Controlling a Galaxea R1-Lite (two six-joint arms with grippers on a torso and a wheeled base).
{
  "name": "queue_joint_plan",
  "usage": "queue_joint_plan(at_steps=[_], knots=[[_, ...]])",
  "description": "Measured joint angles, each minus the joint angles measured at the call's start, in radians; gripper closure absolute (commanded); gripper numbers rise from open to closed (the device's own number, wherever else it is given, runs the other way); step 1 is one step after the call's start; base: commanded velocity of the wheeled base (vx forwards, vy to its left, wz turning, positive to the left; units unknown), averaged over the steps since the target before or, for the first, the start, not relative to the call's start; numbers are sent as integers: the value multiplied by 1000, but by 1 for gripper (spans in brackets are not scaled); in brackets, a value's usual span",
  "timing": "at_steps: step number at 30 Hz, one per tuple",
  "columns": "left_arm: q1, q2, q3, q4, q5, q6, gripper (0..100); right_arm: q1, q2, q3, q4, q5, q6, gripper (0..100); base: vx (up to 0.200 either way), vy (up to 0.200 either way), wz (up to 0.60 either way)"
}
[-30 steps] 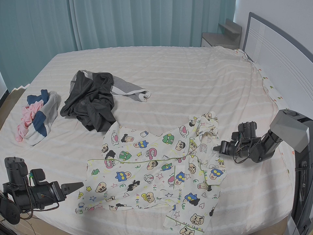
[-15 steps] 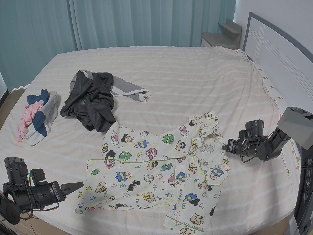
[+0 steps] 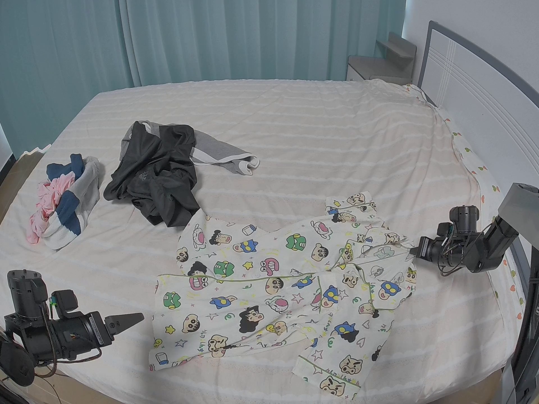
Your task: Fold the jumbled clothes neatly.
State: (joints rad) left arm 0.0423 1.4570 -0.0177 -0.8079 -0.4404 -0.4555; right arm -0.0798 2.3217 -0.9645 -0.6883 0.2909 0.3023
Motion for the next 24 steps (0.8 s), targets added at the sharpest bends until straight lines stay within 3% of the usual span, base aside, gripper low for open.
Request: queue_joint_plan(at_steps=[24], knots=[[0, 0, 0, 0, 0, 0, 0, -81, -31, 89, 48, -51, -69, 100, 0, 0, 0]])
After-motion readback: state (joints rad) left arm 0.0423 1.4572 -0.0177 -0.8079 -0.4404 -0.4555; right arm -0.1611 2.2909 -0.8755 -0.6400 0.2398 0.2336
